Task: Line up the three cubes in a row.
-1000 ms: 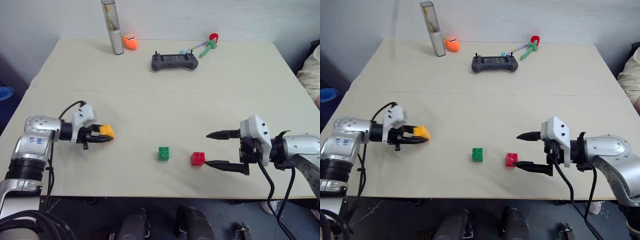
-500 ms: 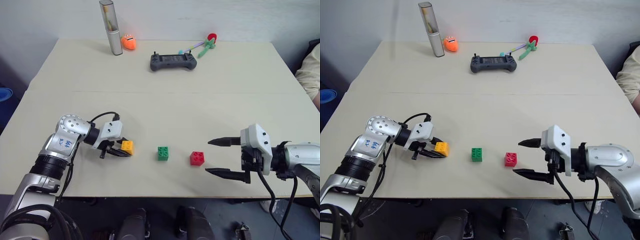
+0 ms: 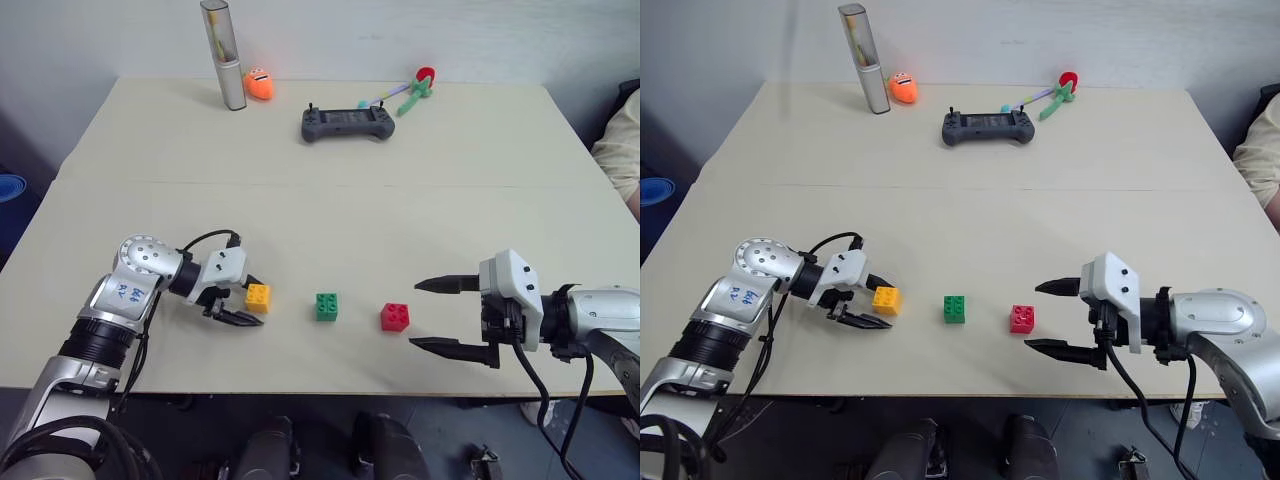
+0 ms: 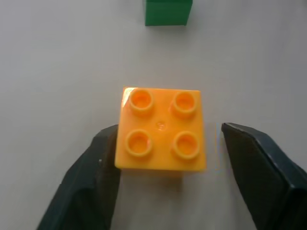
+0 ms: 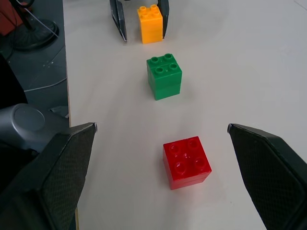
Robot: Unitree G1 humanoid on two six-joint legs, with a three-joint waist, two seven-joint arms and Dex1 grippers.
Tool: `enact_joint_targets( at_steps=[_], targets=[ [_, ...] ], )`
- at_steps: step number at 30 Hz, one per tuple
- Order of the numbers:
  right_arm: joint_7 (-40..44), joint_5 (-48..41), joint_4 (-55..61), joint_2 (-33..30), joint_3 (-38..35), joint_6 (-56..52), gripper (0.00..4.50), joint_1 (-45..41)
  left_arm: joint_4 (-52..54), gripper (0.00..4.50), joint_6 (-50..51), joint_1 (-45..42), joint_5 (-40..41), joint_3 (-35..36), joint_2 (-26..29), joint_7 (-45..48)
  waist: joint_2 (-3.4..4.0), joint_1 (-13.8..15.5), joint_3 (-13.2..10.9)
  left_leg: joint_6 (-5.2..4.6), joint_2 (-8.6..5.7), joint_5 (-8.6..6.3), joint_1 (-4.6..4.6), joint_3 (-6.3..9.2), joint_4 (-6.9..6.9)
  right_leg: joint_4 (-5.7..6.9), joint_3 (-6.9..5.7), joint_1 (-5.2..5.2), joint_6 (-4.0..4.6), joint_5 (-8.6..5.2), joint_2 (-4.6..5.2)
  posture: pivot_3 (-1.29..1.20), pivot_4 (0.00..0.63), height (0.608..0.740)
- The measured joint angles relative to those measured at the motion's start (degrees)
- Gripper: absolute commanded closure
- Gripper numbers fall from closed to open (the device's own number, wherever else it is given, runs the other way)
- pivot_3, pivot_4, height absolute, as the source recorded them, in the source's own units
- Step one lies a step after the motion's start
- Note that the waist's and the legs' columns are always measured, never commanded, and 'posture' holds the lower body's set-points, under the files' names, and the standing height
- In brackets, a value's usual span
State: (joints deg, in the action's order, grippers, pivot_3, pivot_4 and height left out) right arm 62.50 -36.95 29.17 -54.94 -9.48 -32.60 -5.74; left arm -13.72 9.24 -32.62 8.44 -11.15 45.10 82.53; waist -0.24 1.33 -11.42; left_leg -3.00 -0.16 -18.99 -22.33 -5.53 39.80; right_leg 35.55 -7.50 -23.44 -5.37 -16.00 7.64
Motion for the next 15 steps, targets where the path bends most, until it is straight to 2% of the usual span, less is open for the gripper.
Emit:
enact_joint_targets(
  at_steps=[1, 5, 10, 13, 15],
  targets=[
    [0.7, 0.1, -0.9, -0.2, -0.1, 0.3, 0.0, 0.2, 1.2, 0.05, 1.6, 1.1, 1.2, 1.0, 1.5, 0.7, 0.0, 0.0, 0.0, 0.0, 0.01, 0.0, 0.0, 0.0, 0.0, -0.01, 0.0, 0.0, 0.0, 0.0, 0.0, 0.0, 0.15, 0.74],
    [5.1, 0.5, -6.0, -2.8, -3.3, 2.1, 0.0, 2.3, 5.9, 0.05, 7.2, 5.0, 6.8, 7.6, 9.1, 3.3, 0.01, -0.1, 0.0, 0.02, 0.04, -0.01, 0.0, 0.0, -0.01, -0.03, 0.01, 0.0, 0.01, -0.01, 0.01, 0.0, 0.15, 0.74],
    [15.4, 0.5, -14.5, -8.6, -12.3, 5.8, 0.0, 6.7, 12.3, 0.05, 15.6, 12.9, 14.7, 19.6, 20.2, 3.5, 0.03, 0.0, 0.0, 0.01, 0.05, -0.04, 0.03, 0.08, -0.03, -0.12, -0.01, 0.08, 0.01, -0.01, 0.07, 0.0, 0.15, 0.74],
    [20.8, 0.6, -19.2, -10.4, -16.0, 7.1, 0.0, 8.4, 12.9, 0.05, 17.5, 15.9, 17.4, 26.1, 23.9, 3.5, 0.04, 0.0, 0.0, 0.04, 0.06, -0.06, 0.09, 0.08, -0.05, -0.12, -0.01, 0.12, 0.02, -0.01, 0.07, 0.0, 0.15, 0.74],
    [22.3, 0.6, -20.3, -10.5, -16.0, 7.7, 0.0, 8.5, 13.4, 0.05, 18.2, 17.1, 18.9, 27.7, 24.5, 3.5, 0.07, -0.1, 0.0, 0.07, 0.06, -0.07, 0.12, 0.06, -0.06, -0.13, 0.04, 0.1, 0.03, -0.02, 0.09, 0.0, 0.15, 0.74]
  ],
)
